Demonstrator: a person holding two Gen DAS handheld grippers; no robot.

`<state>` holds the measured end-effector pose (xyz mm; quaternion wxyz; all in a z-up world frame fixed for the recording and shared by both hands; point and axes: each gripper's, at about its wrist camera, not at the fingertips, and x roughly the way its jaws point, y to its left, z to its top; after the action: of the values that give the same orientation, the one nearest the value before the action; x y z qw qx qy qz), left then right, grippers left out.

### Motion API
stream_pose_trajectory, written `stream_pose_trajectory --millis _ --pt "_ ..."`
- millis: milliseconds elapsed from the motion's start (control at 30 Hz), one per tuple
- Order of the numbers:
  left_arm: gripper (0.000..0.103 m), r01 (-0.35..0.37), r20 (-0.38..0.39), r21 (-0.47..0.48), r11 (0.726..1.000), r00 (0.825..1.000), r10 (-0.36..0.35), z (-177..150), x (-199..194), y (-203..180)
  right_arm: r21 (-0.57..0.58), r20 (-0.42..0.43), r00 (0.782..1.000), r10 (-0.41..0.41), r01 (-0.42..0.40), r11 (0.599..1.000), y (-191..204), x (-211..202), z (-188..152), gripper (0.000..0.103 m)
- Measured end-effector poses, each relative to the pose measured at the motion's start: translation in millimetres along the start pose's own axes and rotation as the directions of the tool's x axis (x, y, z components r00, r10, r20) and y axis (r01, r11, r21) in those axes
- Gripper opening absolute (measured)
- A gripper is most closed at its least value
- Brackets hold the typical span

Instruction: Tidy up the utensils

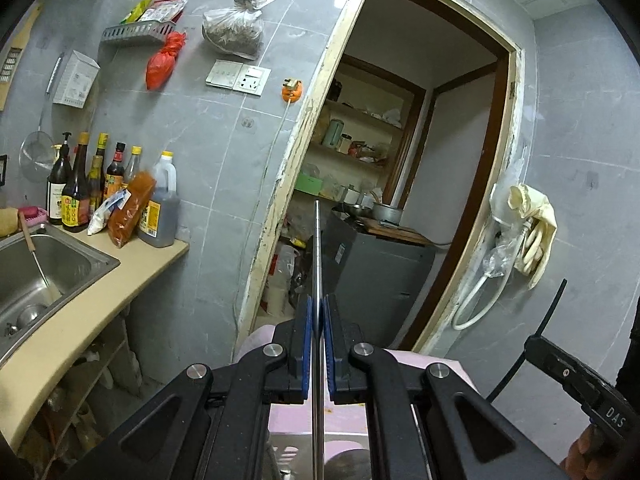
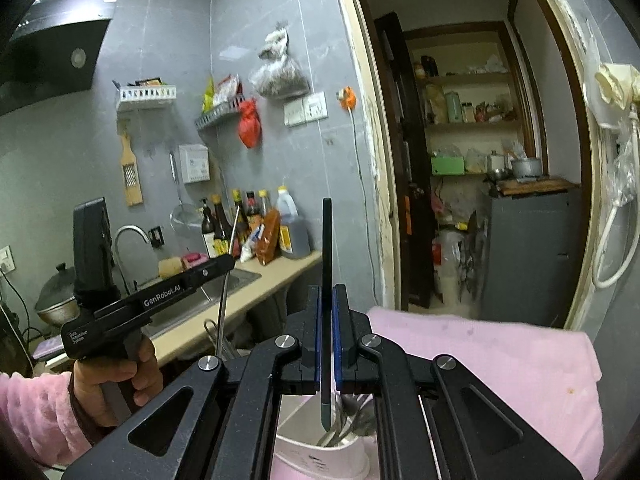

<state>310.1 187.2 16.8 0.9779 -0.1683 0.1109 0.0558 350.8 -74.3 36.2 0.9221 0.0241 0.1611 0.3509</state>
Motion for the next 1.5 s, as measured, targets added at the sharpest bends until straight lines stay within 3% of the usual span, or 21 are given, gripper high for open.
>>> stream_pose_trajectory --millis 500,833,967,1067,1133,1233,1300,1500 --pt "0.006 0.011 0.037 0.027 1.0 0.999 -0.012 -40.8 8.0 6.9 0.02 -0.058 0.998 -0.016 0.018 1.0 0.6 18.2 -34.8 0.005" --pt "0.006 0.013 -0.019 0.059 0.998 1.0 -0.012 -52.7 -2.5 6.6 0.024 -0.115 0.993 -0.006 0.009 1.0 3.8 24.8 -45.9 0.005" --pt "0.008 0.02 -0.049 0.047 0.999 0.999 -0.018 -51.0 -10.5 8.1 0.037 -0.114 0.994 -0.007 0.011 0.999 1.7 17.1 -44.1 0.019" --pt "0.029 0.019 -0.07 0.044 0.999 0.997 -0.016 -49.0 -16.1 5.3 0.049 -0.103 0.995 -0.012 0.017 0.999 -1.8 7.7 -39.0 0.023" --pt "0.034 0.012 -0.075 0.051 0.999 0.997 -0.008 -46.7 -20.5 1.2 0.058 -0.088 0.996 -0.03 0.035 0.998 -5.8 -2.1 -32.8 0.026" --pt "0.039 -0.003 -0.09 0.068 0.998 0.996 0.009 -40.5 -27.6 -10.4 0.075 -0.057 0.996 -0.065 0.069 0.995 -13.7 -20.8 -22.5 0.042" --pt "0.058 -0.021 -0.097 0.073 0.997 0.995 0.028 -35.0 -33.7 -21.4 0.08 -0.044 0.995 -0.088 0.092 0.993 -18.1 -30.6 -16.5 0.054" --pt "0.093 -0.064 -0.081 0.122 0.991 0.994 0.074 -21.6 -48.7 -57.2 0.075 -0.001 0.979 -0.205 0.204 0.976 -40.4 -67.6 0.2 0.088"
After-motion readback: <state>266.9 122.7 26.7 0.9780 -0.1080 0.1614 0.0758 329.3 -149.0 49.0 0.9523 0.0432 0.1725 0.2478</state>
